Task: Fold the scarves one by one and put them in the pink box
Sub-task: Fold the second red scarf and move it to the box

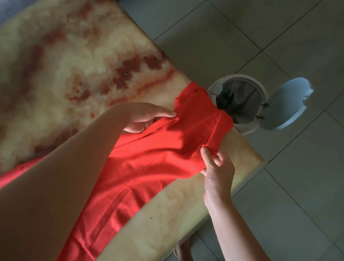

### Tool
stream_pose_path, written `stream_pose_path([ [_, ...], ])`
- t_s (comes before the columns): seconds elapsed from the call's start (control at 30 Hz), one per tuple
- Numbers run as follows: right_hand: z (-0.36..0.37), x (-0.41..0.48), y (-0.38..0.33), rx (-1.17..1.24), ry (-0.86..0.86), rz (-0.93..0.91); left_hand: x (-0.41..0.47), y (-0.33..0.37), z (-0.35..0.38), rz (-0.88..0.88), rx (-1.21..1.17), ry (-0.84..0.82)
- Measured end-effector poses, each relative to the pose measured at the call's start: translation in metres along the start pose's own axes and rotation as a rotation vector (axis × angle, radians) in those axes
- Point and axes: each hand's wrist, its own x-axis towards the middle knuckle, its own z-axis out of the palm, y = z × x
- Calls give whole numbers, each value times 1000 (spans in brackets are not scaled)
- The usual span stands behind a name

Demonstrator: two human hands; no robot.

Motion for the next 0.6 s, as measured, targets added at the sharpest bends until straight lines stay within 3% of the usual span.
stream_pose_path([
  [0.33, -3, -1, 3, -12, 14, -1, 8, -6, -11, 330, 61, 351],
  [0.6, -8, 3, 3, -12, 67, -1, 5, -4, -17, 480, 140, 559],
])
